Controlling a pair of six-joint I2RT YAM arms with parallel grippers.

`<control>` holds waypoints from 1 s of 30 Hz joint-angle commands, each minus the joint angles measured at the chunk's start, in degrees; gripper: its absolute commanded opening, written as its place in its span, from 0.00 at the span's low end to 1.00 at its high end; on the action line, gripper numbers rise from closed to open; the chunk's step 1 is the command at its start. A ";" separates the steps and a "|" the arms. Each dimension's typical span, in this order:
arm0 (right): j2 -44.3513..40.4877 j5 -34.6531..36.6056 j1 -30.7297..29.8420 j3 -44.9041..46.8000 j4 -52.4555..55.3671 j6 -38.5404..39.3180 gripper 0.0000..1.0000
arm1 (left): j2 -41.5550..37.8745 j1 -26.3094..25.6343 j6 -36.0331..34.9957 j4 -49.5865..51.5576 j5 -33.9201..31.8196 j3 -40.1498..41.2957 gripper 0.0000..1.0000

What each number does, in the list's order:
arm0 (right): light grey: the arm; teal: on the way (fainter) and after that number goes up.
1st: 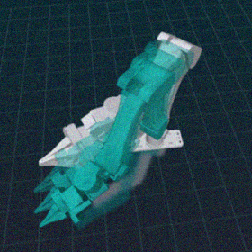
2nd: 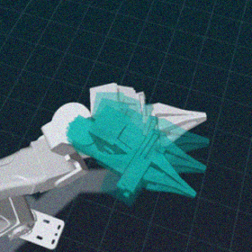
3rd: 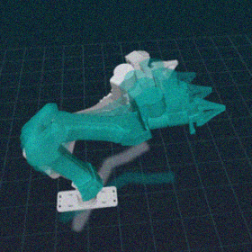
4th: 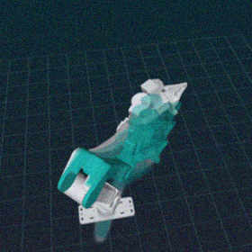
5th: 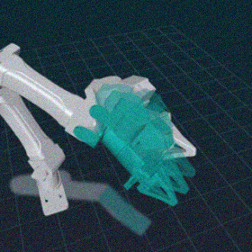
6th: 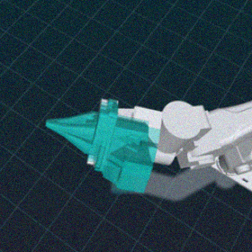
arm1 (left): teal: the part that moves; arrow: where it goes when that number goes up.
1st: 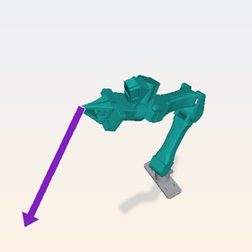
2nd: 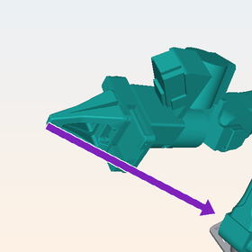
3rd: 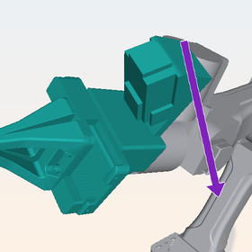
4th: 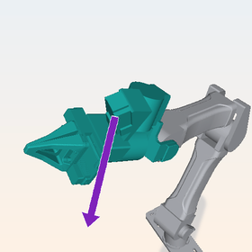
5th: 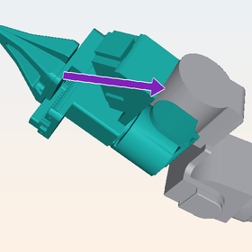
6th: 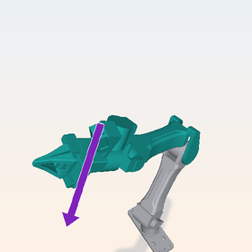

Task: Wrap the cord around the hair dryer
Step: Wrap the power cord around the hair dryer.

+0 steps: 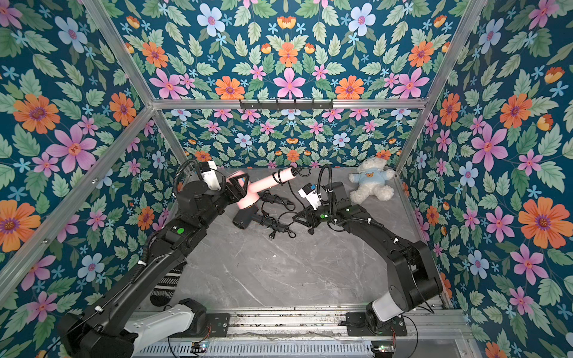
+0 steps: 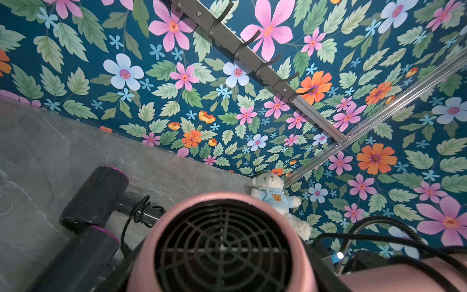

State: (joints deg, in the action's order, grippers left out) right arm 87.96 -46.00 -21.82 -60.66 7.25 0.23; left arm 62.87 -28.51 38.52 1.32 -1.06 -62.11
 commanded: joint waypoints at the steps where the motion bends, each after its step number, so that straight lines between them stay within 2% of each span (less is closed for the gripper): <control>1: 0.34 -2.64 1.41 1.00 -2.51 -0.59 0.50 | 0.34 0.03 0.68 -2.58 2.52 -1.55 0.00; 4: 0.54 -5.86 2.72 1.33 -2.67 -0.35 0.52 | 1.05 0.04 0.68 -0.83 4.56 -2.89 0.00; 9: 0.45 -6.45 3.10 1.64 0.68 2.70 0.50 | 0.78 0.03 0.07 1.38 4.05 -3.37 0.00; 12: 0.72 -6.06 3.23 2.34 0.85 2.53 0.35 | 0.39 0.03 0.36 1.40 3.21 -3.60 0.00; 15: 1.22 -4.51 3.35 2.99 1.10 1.14 0.05 | -0.10 0.12 1.29 1.73 0.90 -3.48 0.00; 17: 1.72 -2.89 3.23 2.80 3.75 0.90 0.00 | -0.43 0.08 2.22 2.31 -1.78 -3.02 0.00; 20: 1.95 -1.83 3.04 2.48 8.14 0.96 0.00 | -1.58 0.18 4.60 1.24 -7.00 -0.93 0.00; 21: 1.63 -1.94 3.05 2.63 9.57 1.58 0.04 | -2.06 0.34 5.06 0.69 -8.58 -0.05 0.00; 23: 0.80 -1.55 3.06 3.16 11.76 3.13 0.20 | -2.79 0.47 5.71 0.00 -10.69 0.82 0.00; 26: -0.41 -1.61 3.06 4.45 12.88 5.19 0.29 | -2.95 1.04 5.74 -0.14 -10.75 0.78 0.00; 29: 0.07 -2.65 3.07 5.02 11.62 4.67 0.30 | -2.43 1.08 5.87 0.05 -9.30 0.22 0.00; 30: 0.34 -2.85 3.06 5.18 10.99 4.23 0.25 | -2.29 1.09 5.98 0.11 -8.87 0.00 0.00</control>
State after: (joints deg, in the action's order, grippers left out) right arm 88.03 -47.99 -18.74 -55.68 17.67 3.70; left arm 60.49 -27.42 42.17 6.35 -9.41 -61.25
